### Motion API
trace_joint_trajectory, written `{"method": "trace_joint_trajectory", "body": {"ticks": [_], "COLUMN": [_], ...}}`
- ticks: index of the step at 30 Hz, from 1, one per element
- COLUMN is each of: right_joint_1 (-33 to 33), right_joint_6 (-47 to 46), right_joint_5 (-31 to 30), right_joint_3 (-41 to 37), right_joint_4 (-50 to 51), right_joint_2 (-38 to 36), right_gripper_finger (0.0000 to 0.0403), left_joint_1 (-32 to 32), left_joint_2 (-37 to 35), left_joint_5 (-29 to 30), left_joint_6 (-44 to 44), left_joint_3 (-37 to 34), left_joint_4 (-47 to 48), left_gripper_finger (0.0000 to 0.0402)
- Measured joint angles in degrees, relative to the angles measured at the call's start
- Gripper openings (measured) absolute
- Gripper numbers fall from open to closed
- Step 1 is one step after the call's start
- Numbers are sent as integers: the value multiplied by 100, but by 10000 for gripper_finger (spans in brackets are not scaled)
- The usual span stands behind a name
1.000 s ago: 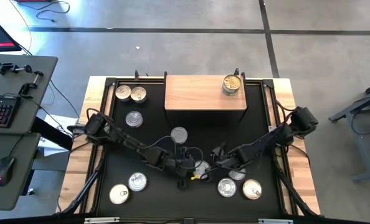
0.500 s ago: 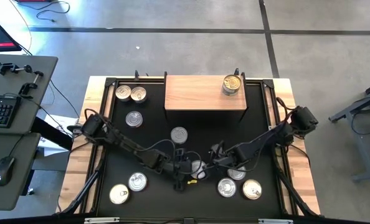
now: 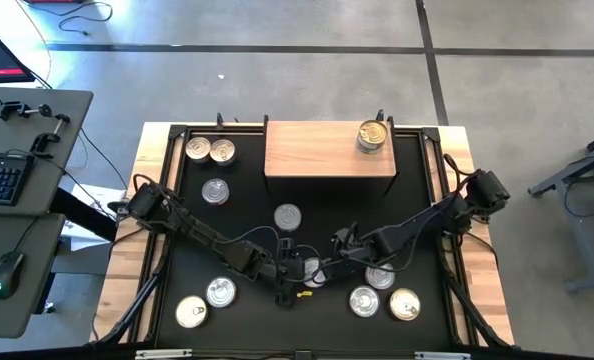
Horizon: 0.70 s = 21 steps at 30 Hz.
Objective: Stack canned seafood by type on shelf
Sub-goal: Put the green tuna can on the shelf
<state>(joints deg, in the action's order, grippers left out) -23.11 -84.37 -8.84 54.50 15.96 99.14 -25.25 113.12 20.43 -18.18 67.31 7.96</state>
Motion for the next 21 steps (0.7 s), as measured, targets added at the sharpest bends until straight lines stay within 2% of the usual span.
{"method": "trace_joint_trajectory", "body": {"ticks": [7,12,21], "right_joint_1": [0,-2,-7], "right_joint_6": [-66,-64,84], "right_joint_5": [51,33,54], "right_joint_3": [-9,69,458], "right_joint_4": [-658,-604,-598], "right_joint_2": [221,162,82], "right_gripper_finger": [0,0,0], "left_joint_1": [21,-16,-241], "left_joint_2": [20,25,11], "left_joint_5": [-2,0,615], "left_joint_6": [-17,-171,-223], "left_joint_3": [-22,-171,-186], "left_joint_4": [18,76,511], "left_gripper_finger": [0,0,0]}}
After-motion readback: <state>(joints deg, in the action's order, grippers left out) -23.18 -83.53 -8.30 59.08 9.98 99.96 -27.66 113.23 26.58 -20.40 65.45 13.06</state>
